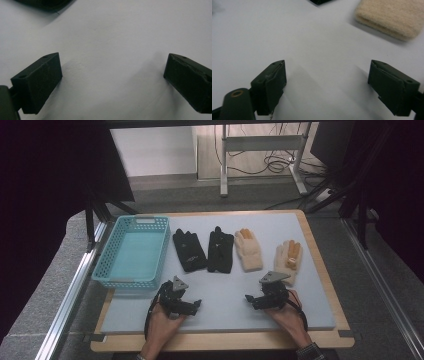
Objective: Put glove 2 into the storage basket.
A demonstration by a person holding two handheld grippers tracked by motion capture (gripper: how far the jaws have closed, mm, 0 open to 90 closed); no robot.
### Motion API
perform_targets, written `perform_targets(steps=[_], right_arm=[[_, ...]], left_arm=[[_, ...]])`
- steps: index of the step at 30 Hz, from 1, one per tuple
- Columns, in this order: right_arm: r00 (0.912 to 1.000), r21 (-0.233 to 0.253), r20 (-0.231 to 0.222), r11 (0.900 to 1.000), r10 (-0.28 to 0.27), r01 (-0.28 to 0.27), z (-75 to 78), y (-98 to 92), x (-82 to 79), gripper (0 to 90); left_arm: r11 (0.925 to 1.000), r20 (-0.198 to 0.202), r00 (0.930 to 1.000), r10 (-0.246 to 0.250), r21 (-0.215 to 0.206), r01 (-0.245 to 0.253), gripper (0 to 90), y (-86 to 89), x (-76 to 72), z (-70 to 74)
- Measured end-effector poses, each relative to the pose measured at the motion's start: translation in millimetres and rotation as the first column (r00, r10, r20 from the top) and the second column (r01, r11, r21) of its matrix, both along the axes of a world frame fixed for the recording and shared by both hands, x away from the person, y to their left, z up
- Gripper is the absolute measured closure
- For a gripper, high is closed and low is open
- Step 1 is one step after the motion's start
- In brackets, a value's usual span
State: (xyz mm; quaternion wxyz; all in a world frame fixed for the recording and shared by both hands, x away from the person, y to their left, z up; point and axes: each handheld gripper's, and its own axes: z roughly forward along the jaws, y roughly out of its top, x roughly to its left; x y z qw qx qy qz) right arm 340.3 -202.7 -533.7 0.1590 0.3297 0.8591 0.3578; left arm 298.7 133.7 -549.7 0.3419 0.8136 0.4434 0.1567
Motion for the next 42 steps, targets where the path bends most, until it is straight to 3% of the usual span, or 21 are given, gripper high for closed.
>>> perform_targets(steps=[6, 10, 20, 31, 38, 40, 42], right_arm=[[0.9995, 0.039, -0.031, 0.999, 0.013, -0.011, 4.9, -2.5, 3.6, 26.6], [0.9994, 0.043, -0.028, 0.999, 0.019, -0.017, 9.2, -1.2, 6.2, 29.3], [0.9998, 0.062, -0.012, 0.998, 0.019, -0.018, 27.1, 14.7, 29.8, 37.3], [0.9992, 0.064, -0.005, 0.997, 0.039, -0.038, 45.4, 48.3, 76.6, 51.6], [0.9993, 0.031, 0.007, 0.999, 0.036, -0.036, 44.9, 67.7, 100.7, 51.4], [0.9997, 0.022, 0.012, 0.999, 0.023, -0.024, 43.3, 76.0, 115.2, 47.0], [0.9997, 0.017, 0.015, 1.0, 0.02, -0.02, 42.4, 78.9, 120.0, 44.8]], left_arm=[[1.0, 0.0, 1.0, 0.0, 0.0, 0.0, 1.9, 0.0, 0.0, 0.0], [1.0, 0.0, 1.0, 0.0, 0.0, 0.0, 1.9, 0.0, 0.0, 0.0], [1.0, 0.0, 1.0, -0.001, 0.001, 0.001, 1.9, 0.1, 0.0, 0.0], [1.0, 0.0, 1.0, -0.001, 0.001, 0.001, 1.9, 0.2, 0.0, 0.1], [1.0, 0.0, 1.0, -0.001, 0.0, 0.001, 1.9, 0.2, 0.0, 0.0], [1.0, -0.001, 1.0, -0.002, 0.002, 0.002, 1.9, 0.3, 0.1, 0.1], [1.0, -0.001, 1.0, -0.002, 0.003, 0.002, 1.9, 0.4, 0.1, 0.1]])
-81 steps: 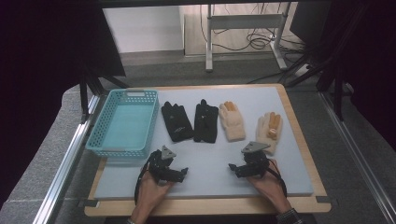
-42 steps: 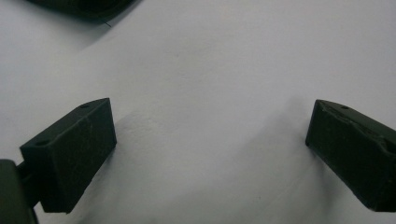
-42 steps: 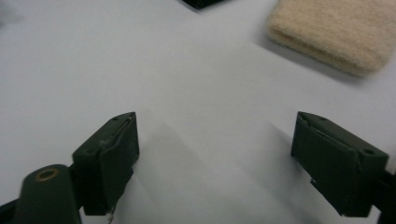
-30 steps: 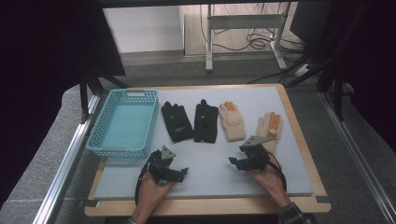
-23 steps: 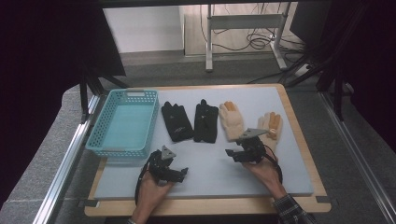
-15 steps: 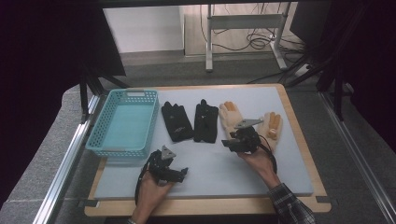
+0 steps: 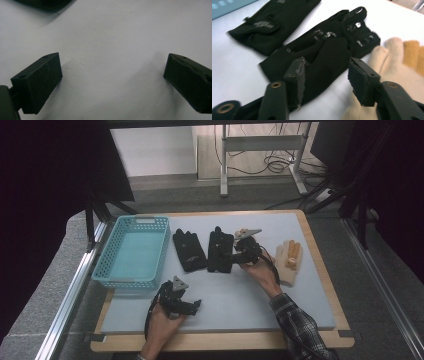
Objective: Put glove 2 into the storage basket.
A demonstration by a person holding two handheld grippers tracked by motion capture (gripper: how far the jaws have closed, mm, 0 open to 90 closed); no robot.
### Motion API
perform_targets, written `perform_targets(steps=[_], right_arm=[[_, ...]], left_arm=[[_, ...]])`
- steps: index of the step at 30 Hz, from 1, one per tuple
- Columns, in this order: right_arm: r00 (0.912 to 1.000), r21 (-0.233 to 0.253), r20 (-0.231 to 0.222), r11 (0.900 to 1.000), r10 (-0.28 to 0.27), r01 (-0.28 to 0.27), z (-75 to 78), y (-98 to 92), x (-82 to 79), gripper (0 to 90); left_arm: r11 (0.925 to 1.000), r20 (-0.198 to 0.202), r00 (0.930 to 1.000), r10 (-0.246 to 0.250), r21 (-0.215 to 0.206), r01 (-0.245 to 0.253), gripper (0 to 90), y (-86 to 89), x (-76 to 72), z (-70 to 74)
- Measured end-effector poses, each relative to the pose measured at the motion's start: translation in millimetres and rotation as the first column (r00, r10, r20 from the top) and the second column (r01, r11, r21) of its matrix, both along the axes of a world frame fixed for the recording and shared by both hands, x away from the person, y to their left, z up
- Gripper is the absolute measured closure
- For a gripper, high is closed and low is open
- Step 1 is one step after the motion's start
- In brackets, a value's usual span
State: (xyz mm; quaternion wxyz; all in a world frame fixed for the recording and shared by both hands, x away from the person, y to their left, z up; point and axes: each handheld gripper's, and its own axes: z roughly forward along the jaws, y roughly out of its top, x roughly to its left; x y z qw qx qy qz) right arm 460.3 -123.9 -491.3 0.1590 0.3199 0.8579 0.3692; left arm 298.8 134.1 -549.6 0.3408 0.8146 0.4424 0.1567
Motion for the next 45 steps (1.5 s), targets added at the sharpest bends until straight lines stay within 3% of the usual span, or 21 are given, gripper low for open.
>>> perform_targets(steps=[3, 7, 9, 14, 15, 16, 17, 18, 19, 20, 21, 22, 23, 25, 28, 34, 36, 37, 39, 41, 45], right_arm=[[0.9999, -0.016, -0.006, 1.0, -0.012, 0.012, -6.7, 12.2, 16.1, 37.0], [0.9996, -0.029, -0.02, 0.999, -0.02, 0.019, -14.2, 21.5, 26.4, 31.2], [0.9989, -0.059, -0.031, 0.998, -0.036, 0.034, -22.7, 29.8, 36.1, 26.4], [0.9976, -0.084, -0.057, 0.996, -0.04, 0.035, -33.4, 37.1, 44.2, 25.0], [0.9963, -0.074, -0.073, 0.996, -0.045, 0.04, -33.5, 37.0, 45.1, 30.5], [0.9963, -0.074, -0.073, 0.996, -0.045, 0.04, -33.5, 37.0, 45.1, 30.5], [0.9959, -0.072, -0.075, 0.996, -0.051, 0.046, -33.0, 36.2, 42.9, 40.4], [0.9959, -0.072, -0.075, 0.996, -0.051, 0.046, -33.0, 36.2, 42.9, 40.4], [0.9956, -0.068, -0.075, 0.996, -0.056, 0.05, -32.1, 35.1, 40.2, 52.2], [0.9956, -0.068, -0.075, 0.996, -0.056, 0.05, -32.1, 35.1, 40.2, 52.2], [0.995, -0.071, -0.078, 0.996, -0.062, 0.057, -30.6, 35.5, 38.0, 66.1], [0.995, -0.071, -0.078, 0.996, -0.062, 0.057, -30.6, 35.5, 38.0, 66.1], [0.9956, -0.078, -0.07, 0.995, -0.062, 0.057, -29.9, 36.2, 36.6, 71.7], [0.9976, -0.122, -0.037, 0.991, -0.058, 0.053, -26.4, 40.2, 32.1, 79.0], [0.9984, -0.128, -0.037, 0.991, -0.043, 0.038, -21.7, 39.6, 29.7, 80.0], [0.9992, -0.05, -0.033, 0.999, -0.023, 0.021, 5.9, 29.6, 11.1, 80.4], [0.9997, -0.024, -0.026, 1.0, -0.005, 0.005, 16.4, 24.0, -0.8, 80.4], [0.9996, 0.011, -0.029, 1.0, 0.005, -0.004, 24.0, 18.4, -12.8, 80.4], [0.9995, 0.019, -0.032, 1.0, 0.007, -0.006, 26.5, 16.3, -17.5, 80.3], [0.9987, 0.042, -0.046, 0.999, 0.023, -0.021, 32.9, 8.7, -37.9, 80.2], [0.9974, 0.052, -0.053, 0.998, 0.048, -0.045, 31.7, 2.6, -67.8, 79.8]], left_arm=[[1.0, 0.002, 1.0, 0.001, -0.003, -0.001, 1.9, -0.1, 0.0, -0.2], [1.0, 0.001, 1.0, 0.001, -0.004, -0.001, 1.9, -0.2, 0.0, -0.2], [1.0, 0.001, 1.0, 0.001, -0.004, -0.001, 1.9, -0.2, 0.0, -0.2], [1.0, 0.001, 1.0, 0.001, -0.004, -0.001, 1.9, -0.1, 0.0, -0.2], [1.0, 0.001, 1.0, 0.001, -0.004, -0.001, 1.9, -0.2, -0.1, -0.2], [1.0, 0.001, 1.0, 0.001, -0.004, -0.001, 1.9, -0.2, -0.1, -0.2], [1.0, 0.001, 1.0, 0.001, -0.004, -0.001, 1.9, -0.3, -0.1, -0.2], [1.0, 0.001, 1.0, 0.001, -0.004, -0.001, 1.9, -0.3, -0.1, -0.2], [1.0, 0.001, 1.0, 0.002, -0.004, -0.002, 1.9, -0.3, -0.1, -0.2], [1.0, 0.001, 1.0, 0.002, -0.004, -0.002, 1.9, -0.3, -0.1, -0.2], [1.0, 0.001, 1.0, 0.001, -0.004, -0.001, 1.9, -0.3, -0.1, -0.2], [1.0, 0.001, 1.0, 0.001, -0.004, -0.001, 1.9, -0.3, -0.1, -0.2], [1.0, 0.001, 1.0, 0.001, -0.004, -0.001, 1.9, -0.3, -0.1, -0.2], [1.0, 0.001, 1.0, 0.001, -0.004, -0.001, 1.9, -0.2, 0.0, -0.2], [1.0, 0.0, 1.0, 0.002, -0.005, -0.002, 1.9, -0.2, -0.1, -0.3], [1.0, 0.003, 1.0, 0.001, -0.003, -0.001, 1.9, -0.1, 0.1, -0.4], [1.0, 0.0, 1.0, 0.0, -0.001, 0.0, 1.9, -0.1, -0.1, -0.1], [1.0, 0.003, 1.0, 0.001, -0.002, -0.001, 1.9, -0.1, 0.0, -0.4], [1.0, 0.001, 1.0, 0.0, -0.002, 0.0, 1.9, 0.0, 0.0, -0.3], [1.0, 0.002, 1.0, 0.001, -0.004, -0.001, 1.9, -0.2, -0.1, -0.3], [1.0, 0.001, 1.0, 0.001, -0.002, -0.001, 1.9, -0.2, -0.1, -0.1]])
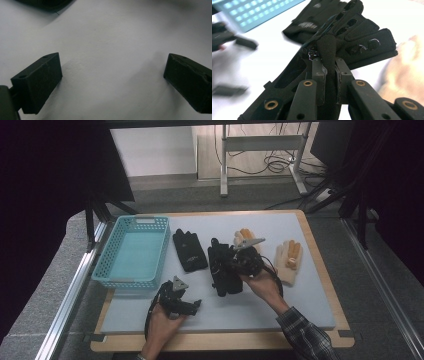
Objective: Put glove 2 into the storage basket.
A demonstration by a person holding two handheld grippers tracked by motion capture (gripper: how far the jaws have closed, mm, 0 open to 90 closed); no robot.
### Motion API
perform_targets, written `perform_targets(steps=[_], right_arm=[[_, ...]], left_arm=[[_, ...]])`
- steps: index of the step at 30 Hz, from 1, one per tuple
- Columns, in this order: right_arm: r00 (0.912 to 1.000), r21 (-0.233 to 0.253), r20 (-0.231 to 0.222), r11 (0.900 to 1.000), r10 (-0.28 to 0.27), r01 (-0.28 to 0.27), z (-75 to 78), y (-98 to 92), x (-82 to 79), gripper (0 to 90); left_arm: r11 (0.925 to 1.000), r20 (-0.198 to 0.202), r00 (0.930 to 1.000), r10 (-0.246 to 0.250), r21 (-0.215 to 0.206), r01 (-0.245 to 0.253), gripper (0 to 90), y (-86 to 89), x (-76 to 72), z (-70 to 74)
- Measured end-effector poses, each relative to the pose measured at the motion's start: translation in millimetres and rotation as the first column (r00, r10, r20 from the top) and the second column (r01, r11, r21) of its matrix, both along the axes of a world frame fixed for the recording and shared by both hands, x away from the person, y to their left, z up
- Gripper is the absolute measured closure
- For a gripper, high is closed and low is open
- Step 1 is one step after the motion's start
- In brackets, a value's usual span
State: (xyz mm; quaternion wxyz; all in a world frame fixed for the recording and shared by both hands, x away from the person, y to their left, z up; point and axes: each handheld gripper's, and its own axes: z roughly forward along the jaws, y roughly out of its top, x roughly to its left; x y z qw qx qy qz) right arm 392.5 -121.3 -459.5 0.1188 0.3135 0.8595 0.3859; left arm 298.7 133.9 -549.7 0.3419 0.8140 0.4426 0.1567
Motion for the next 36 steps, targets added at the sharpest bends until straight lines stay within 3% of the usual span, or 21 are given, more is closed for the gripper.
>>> perform_targets(steps=[1, 2, 4, 7, 10, 12, 13, 14, 16, 17, 18, 19, 20, 22, 25, 29, 30, 34, 36], right_arm=[[1.0, 0.0, 0.0, 1.0, 0.0, 0.0, 0.0, 0.0, 0.0, 79.8], [0.9999, 0.007, -0.003, 1.0, 0.011, -0.011, -4.5, -2.9, -13.7, 79.1], [0.9998, 0.018, -0.011, 1.0, 0.017, -0.017, -11.9, -5.9, -25.6, 78.4], [0.9996, 0.015, -0.021, 1.0, 0.022, -0.021, -21.8, -8.1, -35.1, 75.4], [0.9986, 0.0, -0.044, 1.0, 0.028, -0.028, -35.2, -11.1, -43.4, 55.9], [0.9995, 0.0, -0.031, 1.0, 0.011, -0.011, -35.8, -22.1, -46.2, 48.9], [0.9995, 0.0, -0.031, 1.0, 0.011, -0.011, -35.8, -22.1, -46.2, 48.9], [0.9999, 0.004, -0.012, 1.0, -0.013, 0.013, -32.8, -34.5, -45.8, 50.4], [0.9996, 0.002, -0.009, 1.0, -0.025, 0.025, -32.2, -44.4, -45.7, 59.7], [0.9996, 0.002, -0.009, 1.0, -0.025, 0.025, -32.2, -44.4, -45.7, 59.7], [0.9996, -0.007, -0.007, 1.0, -0.028, 0.028, -33.2, -49.6, -46.0, 65.3], [0.9997, -0.028, -0.004, 0.999, -0.026, 0.025, -38.1, -57.4, -48.3, 76.9], [0.9998, -0.038, -0.009, 0.999, -0.017, 0.017, -42.1, -59.8, -49.5, 79.9], [0.9995, -0.061, -0.03, 0.998, -0.002, 0.001, -51.3, -61.5, -52.4, 81.9], [0.9981, -0.055, -0.06, 0.998, 0.017, -0.02, -62.4, -58.8, -58.1, 82.0], [0.9978, -0.04, -0.056, 0.999, 0.034, -0.036, -66.1, -53.2, -64.9, 81.9], [0.9956, -0.034, -0.067, 0.997, 0.065, -0.068, -66.5, -47.6, -70.2, 81.6], [0.9954, -0.069, -0.035, 0.993, 0.09, -0.092, -62.9, -41.8, -74.9, 78.3], [0.9973, -0.064, -0.018, 0.995, 0.071, -0.072, -58.1, -43.1, -70.7, 75.7]], left_arm=[[1.0, 0.0, 1.0, 0.0, 0.0, 0.0, 1.9, 0.0, 0.0, 0.0], [1.0, 0.002, 1.0, 0.003, -0.002, -0.003, 1.9, -0.2, -0.1, -0.1], [1.0, 0.002, 1.0, 0.003, -0.001, -0.003, 1.9, -0.2, 0.0, -0.1], [1.0, 0.002, 1.0, 0.003, -0.002, -0.003, 1.9, -0.2, -0.1, -0.1], [1.0, 0.0, 1.0, 0.002, -0.001, -0.002, 1.9, -0.1, -0.1, 0.0], [1.0, 0.0, 1.0, 0.002, -0.001, -0.002, 1.9, -0.1, -0.1, 0.0], [1.0, 0.0, 1.0, 0.002, -0.001, -0.002, 1.9, -0.1, -0.1, 0.0], [1.0, 0.0, 1.0, 0.002, -0.001, -0.002, 1.9, -0.1, -0.1, 0.0], [1.0, 0.0, 1.0, 0.002, 0.0, -0.002, 1.9, -0.1, -0.1, 0.0], [1.0, 0.0, 1.0, 0.002, 0.0, -0.002, 1.9, -0.1, -0.1, 0.0], [1.0, 0.0, 1.0, 0.002, 0.0, -0.002, 1.9, -0.1, -0.1, 0.0], [1.0, 0.0, 1.0, 0.002, 0.0, -0.002, 1.9, 0.0, -0.1, 0.0], [1.0, 0.0, 1.0, 0.001, 0.0, -0.001, 1.9, 0.0, -0.1, 0.0], [1.0, 0.0, 1.0, 0.002, -0.001, -0.002, 1.9, -0.1, -0.1, 0.0], [1.0, 0.001, 1.0, 0.002, 0.0, -0.002, 1.9, -0.1, -0.1, 0.0], [1.0, 0.001, 1.0, 0.002, -0.001, -0.002, 2.0, -0.1, -0.1, -0.1], [1.0, 0.001, 1.0, 0.002, -0.001, -0.002, 2.0, 0.0, -0.1, -0.1], [1.0, 0.001, 1.0, 0.002, -0.001, -0.002, 2.0, 0.0, -0.1, -0.1], [1.0, 0.001, 1.0, 0.002, -0.001, -0.002, 2.0, 0.0, -0.1, -0.1]])
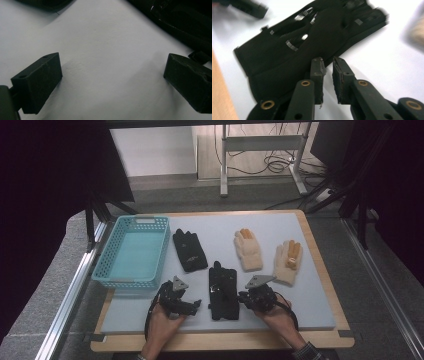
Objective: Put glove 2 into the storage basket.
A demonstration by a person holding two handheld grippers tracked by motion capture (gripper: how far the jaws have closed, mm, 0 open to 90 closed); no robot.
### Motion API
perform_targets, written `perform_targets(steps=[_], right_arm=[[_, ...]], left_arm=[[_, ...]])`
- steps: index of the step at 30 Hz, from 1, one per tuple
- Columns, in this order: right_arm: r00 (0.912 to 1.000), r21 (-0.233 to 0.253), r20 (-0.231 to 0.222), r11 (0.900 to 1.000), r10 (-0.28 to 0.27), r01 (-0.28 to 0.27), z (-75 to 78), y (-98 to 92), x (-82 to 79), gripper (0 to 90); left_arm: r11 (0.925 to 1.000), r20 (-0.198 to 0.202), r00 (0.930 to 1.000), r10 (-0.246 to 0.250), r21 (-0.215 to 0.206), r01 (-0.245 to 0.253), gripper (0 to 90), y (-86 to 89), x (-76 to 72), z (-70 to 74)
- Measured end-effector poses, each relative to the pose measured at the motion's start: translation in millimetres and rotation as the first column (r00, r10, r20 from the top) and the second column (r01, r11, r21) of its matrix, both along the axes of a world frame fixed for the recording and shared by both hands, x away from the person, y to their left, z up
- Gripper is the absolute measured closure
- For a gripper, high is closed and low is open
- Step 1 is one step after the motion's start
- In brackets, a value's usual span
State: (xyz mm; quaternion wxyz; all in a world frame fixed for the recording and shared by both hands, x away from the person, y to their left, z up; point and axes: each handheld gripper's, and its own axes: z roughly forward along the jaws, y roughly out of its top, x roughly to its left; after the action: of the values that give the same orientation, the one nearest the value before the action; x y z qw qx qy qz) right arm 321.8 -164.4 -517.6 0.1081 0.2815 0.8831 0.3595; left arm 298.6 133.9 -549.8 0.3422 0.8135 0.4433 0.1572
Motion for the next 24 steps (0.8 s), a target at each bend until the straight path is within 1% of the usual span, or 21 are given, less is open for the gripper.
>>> perform_targets(steps=[1, 2, 4, 5, 6, 8, 9, 10, 11, 13, 15, 16, 18, 21, 22, 23, 24], right_arm=[[1.0, 0.0, 0.0, 1.0, 0.0, 0.0, 0.0, 0.0, 0.0, 75.7], [0.9998, 0.015, 0.005, 1.0, -0.02, 0.019, 4.3, -1.0, 6.3, 71.9], [0.9995, 0.026, 0.008, 0.999, -0.03, 0.029, 9.8, 1.6, 14.6, 67.5], [0.9995, 0.026, 0.008, 0.999, -0.03, 0.029, 9.8, 1.6, 14.6, 67.5], [0.9995, 0.033, 0.017, 0.999, -0.027, 0.026, 13.9, 8.5, 24.0, 64.9], [0.9995, 0.039, 0.024, 0.999, -0.02, 0.019, 17.3, 18.0, 33.9, 62.8], [0.9995, 0.039, 0.024, 0.999, -0.02, 0.019, 17.3, 18.0, 33.9, 62.8], [0.9994, 0.039, 0.03, 0.999, -0.019, 0.018, 18.6, 23.6, 39.4, 62.3], [0.9993, 0.042, 0.036, 0.999, -0.012, 0.011, 19.7, 30.5, 47.0, 62.3], [0.9994, 0.047, 0.035, 0.999, -0.004, 0.002, 20.8, 41.8, 59.7, 62.9], [0.9996, 0.049, 0.028, 0.999, 0.003, -0.004, 20.8, 51.9, 71.3, 67.8], [0.9994, 0.043, 0.036, 0.999, 0.005, -0.006, 20.1, 59.0, 79.9, 70.9], [0.9995, 0.042, 0.03, 0.999, 0.002, -0.003, 18.5, 69.2, 93.5, 74.5], [0.9996, 0.027, 0.029, 1.0, 0.002, -0.003, 15.0, 82.5, 110.1, 75.3], [0.9998, 0.025, 0.021, 1.0, 0.004, -0.004, 12.7, 91.1, 120.8, 75.1], [0.9998, 0.025, 0.021, 1.0, 0.004, -0.004, 12.7, 91.1, 120.8, 75.1], [0.9999, 0.041, 0.013, 0.999, 0.003, -0.004, 11.6, 98.2, 130.9, 72.6]], left_arm=[[1.0, 0.0, 1.0, 0.0, 0.0, 0.0, 2.0, 0.0, 0.0, 0.0], [1.0, -0.001, 1.0, 0.0, 0.0, 0.0, 2.0, 0.0, 0.0, 0.0], [1.0, 0.001, 1.0, 0.003, -0.002, -0.003, 2.0, -0.2, 0.0, -0.2], [1.0, 0.001, 1.0, 0.003, -0.002, -0.003, 2.0, -0.2, 0.0, -0.2], [1.0, -0.001, 1.0, 0.0, -0.001, 0.0, 2.0, 0.0, 0.0, 0.0], [1.0, 0.0, 1.0, -0.001, 0.002, 0.001, 2.0, 0.1, 0.1, 0.1], [1.0, 0.0, 1.0, -0.001, 0.002, 0.001, 2.0, 0.1, 0.1, 0.1], [1.0, 0.0, 1.0, -0.001, 0.001, 0.001, 2.0, 0.2, 0.1, 0.1], [1.0, 0.0, 1.0, -0.001, 0.002, 0.001, 1.9, 0.2, 0.1, 0.1], [1.0, -0.001, 1.0, 0.0, 0.0, 0.0, 2.0, 0.1, 0.0, 0.1], [1.0, -0.002, 1.0, -0.001, 0.003, 0.001, 1.9, 0.2, 0.1, 0.1], [1.0, -0.002, 1.0, -0.002, 0.004, 0.002, 2.0, 0.3, 0.2, 0.1], [1.0, -0.002, 1.0, -0.002, 0.002, 0.002, 2.0, 0.2, 0.1, 0.1], [1.0, -0.002, 1.0, -0.001, 0.001, 0.001, 1.9, 0.2, 0.1, 0.1], [1.0, -0.002, 1.0, -0.002, 0.001, 0.002, 1.9, 0.3, 0.2, 0.0], [1.0, -0.002, 1.0, -0.002, 0.001, 0.002, 2.0, 0.3, 0.2, 0.0], [1.0, -0.002, 1.0, -0.001, 0.0, 0.001, 1.9, 0.2, 0.2, 0.0]])
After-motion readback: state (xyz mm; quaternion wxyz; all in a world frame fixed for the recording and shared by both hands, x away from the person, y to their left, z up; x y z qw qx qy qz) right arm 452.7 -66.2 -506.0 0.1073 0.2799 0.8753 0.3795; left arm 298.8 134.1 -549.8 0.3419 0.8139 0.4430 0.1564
